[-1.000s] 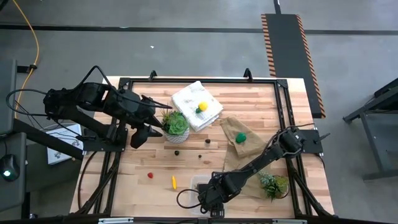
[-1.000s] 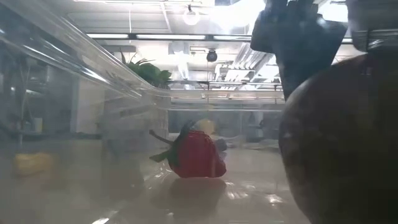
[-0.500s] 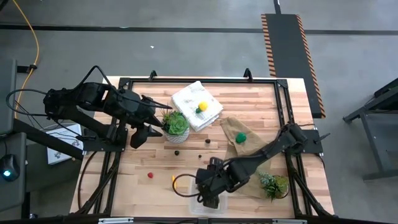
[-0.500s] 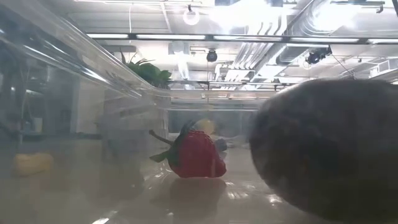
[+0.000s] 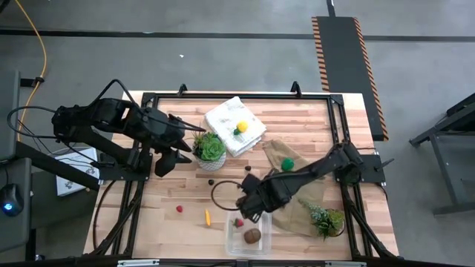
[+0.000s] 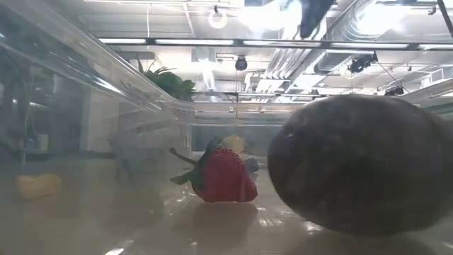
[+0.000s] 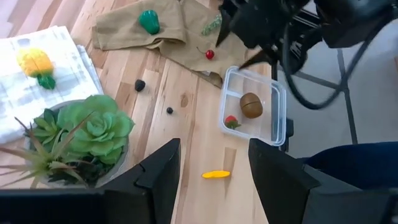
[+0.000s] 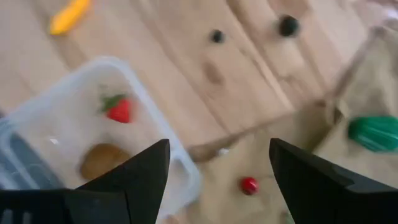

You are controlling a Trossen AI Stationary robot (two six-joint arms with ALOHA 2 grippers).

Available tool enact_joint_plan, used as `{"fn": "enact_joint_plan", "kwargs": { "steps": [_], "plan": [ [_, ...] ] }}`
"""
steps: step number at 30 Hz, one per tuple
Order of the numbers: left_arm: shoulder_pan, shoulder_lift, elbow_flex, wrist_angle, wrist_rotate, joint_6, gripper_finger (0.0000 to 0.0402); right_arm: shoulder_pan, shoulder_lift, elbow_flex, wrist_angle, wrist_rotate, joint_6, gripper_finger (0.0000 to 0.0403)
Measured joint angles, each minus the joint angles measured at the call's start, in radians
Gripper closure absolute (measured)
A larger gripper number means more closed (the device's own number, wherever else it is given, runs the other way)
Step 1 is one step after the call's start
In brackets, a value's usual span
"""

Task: Pick and placing Produce into tupperware
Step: Put the green bell pepper into the transparent bin

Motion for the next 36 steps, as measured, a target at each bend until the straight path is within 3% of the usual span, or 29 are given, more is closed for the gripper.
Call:
{"fn": "enact_joint_plan", "kwargs": {
  "steps": [7,13,26,36],
  "plan": [
    [0.000,0.000,0.000,-0.042,0.000,-0.002,0.0222,-0.062,-0.090,-0.001,-0.131,0.052,0.040,0.0137],
    [0.000,0.000,0.000,-0.052,0.000,-0.002,0.0222,-0.138,-0.278,-0.070,-0.123,0.087,0.153,0.0137],
    [0.000,0.000,0.000,-0.056,-0.027,0.022,0.0222,-0.204,-0.769,-0.522,-0.127,0.087,0.690,0.0137],
    [0.000,0.000,0.000,-0.055,-0.053,0.181,0.0222,-0.205,-0.839,-0.841,-0.027,-0.062,1.056,0.0137]
  ]
}}
